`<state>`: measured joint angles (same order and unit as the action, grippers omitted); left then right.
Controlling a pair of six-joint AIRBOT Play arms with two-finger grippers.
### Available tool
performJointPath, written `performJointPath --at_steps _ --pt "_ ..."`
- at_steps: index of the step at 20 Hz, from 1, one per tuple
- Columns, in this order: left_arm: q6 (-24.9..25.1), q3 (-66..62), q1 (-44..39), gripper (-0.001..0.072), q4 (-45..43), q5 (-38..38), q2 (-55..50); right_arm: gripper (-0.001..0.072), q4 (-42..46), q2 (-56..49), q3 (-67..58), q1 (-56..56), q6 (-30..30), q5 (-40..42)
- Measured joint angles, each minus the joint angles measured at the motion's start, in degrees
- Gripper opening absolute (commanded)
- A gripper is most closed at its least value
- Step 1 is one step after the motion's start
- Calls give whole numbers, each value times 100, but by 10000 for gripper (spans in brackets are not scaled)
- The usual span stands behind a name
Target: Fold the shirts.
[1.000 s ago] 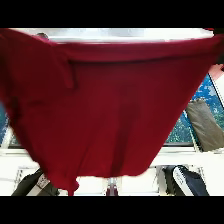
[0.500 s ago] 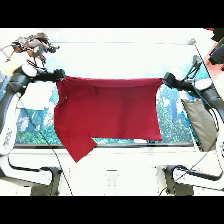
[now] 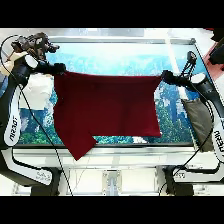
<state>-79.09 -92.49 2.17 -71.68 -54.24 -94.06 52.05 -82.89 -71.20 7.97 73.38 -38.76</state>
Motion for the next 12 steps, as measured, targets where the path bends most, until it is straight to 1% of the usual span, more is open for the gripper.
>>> performJointPath --at_steps 1,3,6,9,12 --pt "0 105 -4 13 -50 -313 42 25 98 13 -35 -9 26 -249" --pt "-4 483 -4 13 -166 -691 162 25 435 35 -39 -37 170 -752" --pt "-37 1303 -4 13 -234 -846 435 26 903 46 205 -83 372 -1204" --pt "-140 1991 -4 13 -273 -723 629 26 1086 52 667 -127 461 -1226" --pt "-184 2297 -4 16 -284 -505 706 28 1113 52 1088 -164 498 -957"
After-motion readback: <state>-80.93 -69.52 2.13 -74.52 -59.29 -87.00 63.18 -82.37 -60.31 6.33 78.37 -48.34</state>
